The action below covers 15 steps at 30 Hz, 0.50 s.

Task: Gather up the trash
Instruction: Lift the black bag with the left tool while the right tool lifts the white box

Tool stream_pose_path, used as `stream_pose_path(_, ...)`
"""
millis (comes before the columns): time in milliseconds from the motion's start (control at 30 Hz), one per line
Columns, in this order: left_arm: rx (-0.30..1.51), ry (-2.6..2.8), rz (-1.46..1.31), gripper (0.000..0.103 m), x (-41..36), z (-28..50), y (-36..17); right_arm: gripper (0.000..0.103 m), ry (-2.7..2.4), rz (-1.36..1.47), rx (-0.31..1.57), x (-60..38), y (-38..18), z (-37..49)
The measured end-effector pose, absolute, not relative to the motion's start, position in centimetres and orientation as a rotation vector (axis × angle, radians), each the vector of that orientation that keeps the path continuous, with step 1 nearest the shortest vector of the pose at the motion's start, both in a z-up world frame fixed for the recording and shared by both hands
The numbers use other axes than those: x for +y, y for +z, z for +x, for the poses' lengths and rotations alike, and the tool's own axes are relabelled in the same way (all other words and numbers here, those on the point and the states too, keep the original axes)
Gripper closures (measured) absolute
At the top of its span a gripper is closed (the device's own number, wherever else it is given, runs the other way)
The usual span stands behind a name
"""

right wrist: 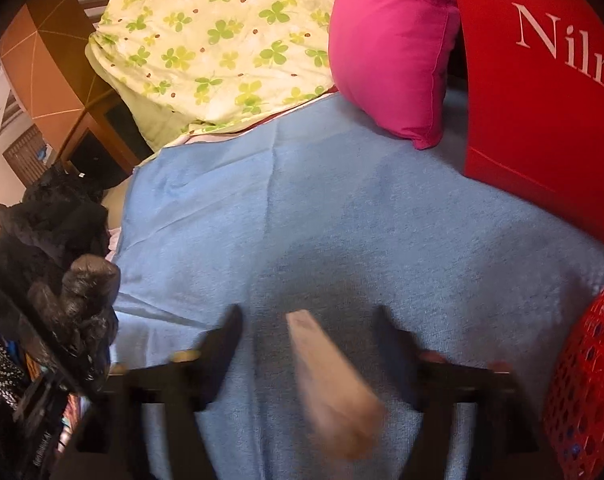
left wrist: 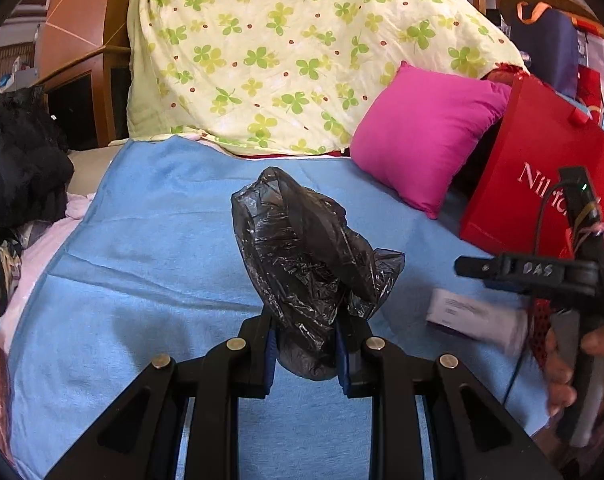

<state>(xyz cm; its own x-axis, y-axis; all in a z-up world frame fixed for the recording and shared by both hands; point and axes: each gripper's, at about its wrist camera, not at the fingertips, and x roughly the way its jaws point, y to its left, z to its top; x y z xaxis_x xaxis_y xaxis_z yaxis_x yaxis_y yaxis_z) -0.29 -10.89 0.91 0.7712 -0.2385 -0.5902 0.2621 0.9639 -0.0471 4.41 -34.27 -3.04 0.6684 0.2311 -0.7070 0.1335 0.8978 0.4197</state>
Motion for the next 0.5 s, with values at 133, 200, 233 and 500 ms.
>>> stream_pose_path(133, 0.654, -0.271, 0.043, 0.078, -10.3, 0.0, 0.4, 0.029, 0.031, 0.41, 0.861, -34.0, -2.8, 3.9)
stream_pose_path(200, 0.665, -0.272, 0.049, 0.078, -10.1, 0.2, 0.2, 0.029, -0.013, 0.369, 0.896, -34.0, -3.3, 3.8)
stream_pose_path(233, 0.666, -0.268, 0.054, 0.078, -10.1, 0.2, 0.2, 0.029, -0.031, 0.358, 0.926, -34.1, -3.8, 3.8)
stream_pose_path(500, 0.654, -0.341, 0.068, 0.077, -10.1, -0.6, 0.4, 0.03, -0.027, 0.23, 1.048, -33.7, -6.7, 3.3)
